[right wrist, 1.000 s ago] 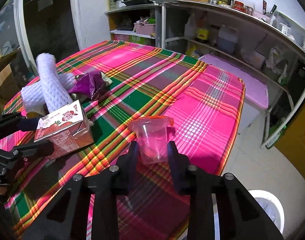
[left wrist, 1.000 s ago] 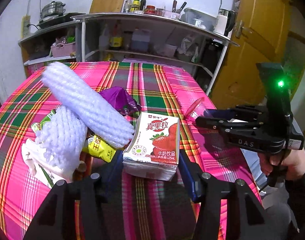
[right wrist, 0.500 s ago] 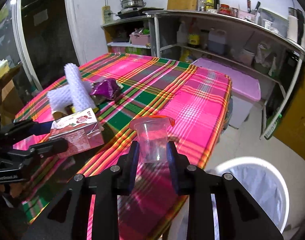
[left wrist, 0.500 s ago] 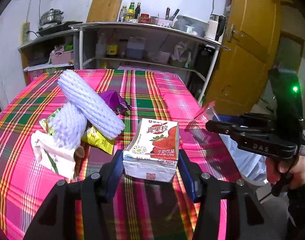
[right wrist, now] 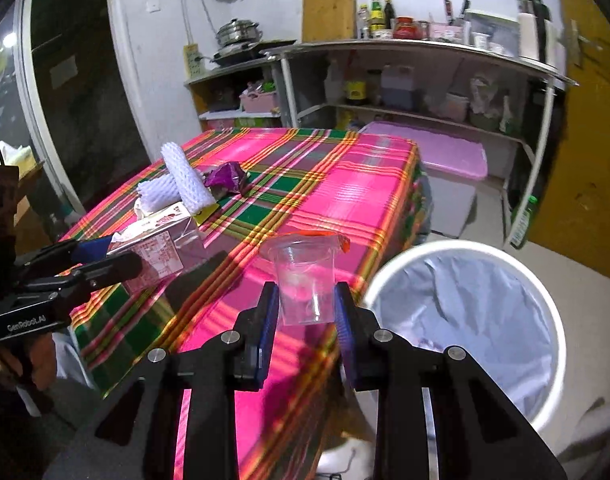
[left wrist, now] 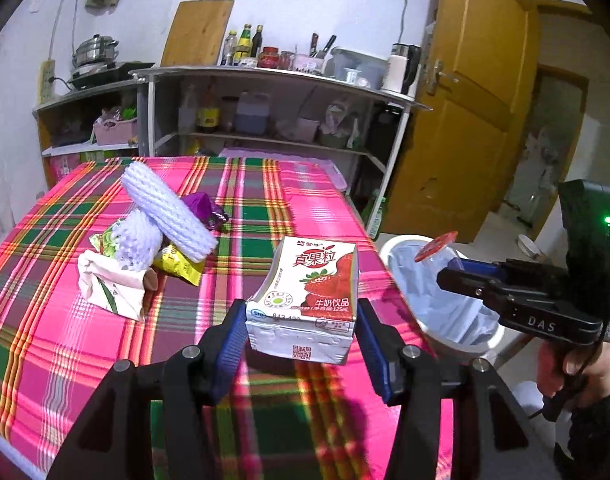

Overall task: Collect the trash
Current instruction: 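Carry the carton and cup over the trash bin and open both tools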

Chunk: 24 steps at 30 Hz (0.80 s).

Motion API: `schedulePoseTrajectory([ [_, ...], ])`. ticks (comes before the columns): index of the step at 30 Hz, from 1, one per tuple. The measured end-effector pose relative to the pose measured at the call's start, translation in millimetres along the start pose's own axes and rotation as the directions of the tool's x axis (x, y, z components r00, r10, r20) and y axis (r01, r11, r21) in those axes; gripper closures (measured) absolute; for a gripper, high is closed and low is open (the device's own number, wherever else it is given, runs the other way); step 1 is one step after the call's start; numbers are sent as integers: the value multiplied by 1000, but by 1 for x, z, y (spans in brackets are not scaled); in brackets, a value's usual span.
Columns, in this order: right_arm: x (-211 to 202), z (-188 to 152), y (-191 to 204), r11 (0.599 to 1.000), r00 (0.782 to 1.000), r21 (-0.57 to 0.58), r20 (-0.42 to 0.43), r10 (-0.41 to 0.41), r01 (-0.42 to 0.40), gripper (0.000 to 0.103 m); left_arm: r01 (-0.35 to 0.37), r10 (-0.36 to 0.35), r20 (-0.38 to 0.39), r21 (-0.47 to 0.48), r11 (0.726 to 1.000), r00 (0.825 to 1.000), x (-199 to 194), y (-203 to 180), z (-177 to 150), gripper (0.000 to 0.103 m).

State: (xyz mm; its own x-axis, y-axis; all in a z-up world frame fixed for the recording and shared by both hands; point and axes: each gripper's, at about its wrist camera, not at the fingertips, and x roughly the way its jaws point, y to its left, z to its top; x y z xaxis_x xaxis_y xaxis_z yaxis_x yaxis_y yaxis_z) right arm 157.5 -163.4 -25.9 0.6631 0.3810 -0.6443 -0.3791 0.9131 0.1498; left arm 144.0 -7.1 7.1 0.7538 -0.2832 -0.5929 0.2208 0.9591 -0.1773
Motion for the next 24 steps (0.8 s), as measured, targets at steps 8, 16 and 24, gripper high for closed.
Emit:
schedulePoseTrajectory([
  [8,-37,-22,-8,998,998,40,20,-54,53,74,47,-48,8,44,998,999,-18,-37,-9,49],
  [16,-57,-33,-29,992,995,88,37,-94,90,74,96,-96,-3,90,991,995,-14,-67,-7,49],
  [24,-59,-43,-53,981,991,143,20,-134,130,74,139,-136,-34,120,983,990,10,-86,-3,49],
])
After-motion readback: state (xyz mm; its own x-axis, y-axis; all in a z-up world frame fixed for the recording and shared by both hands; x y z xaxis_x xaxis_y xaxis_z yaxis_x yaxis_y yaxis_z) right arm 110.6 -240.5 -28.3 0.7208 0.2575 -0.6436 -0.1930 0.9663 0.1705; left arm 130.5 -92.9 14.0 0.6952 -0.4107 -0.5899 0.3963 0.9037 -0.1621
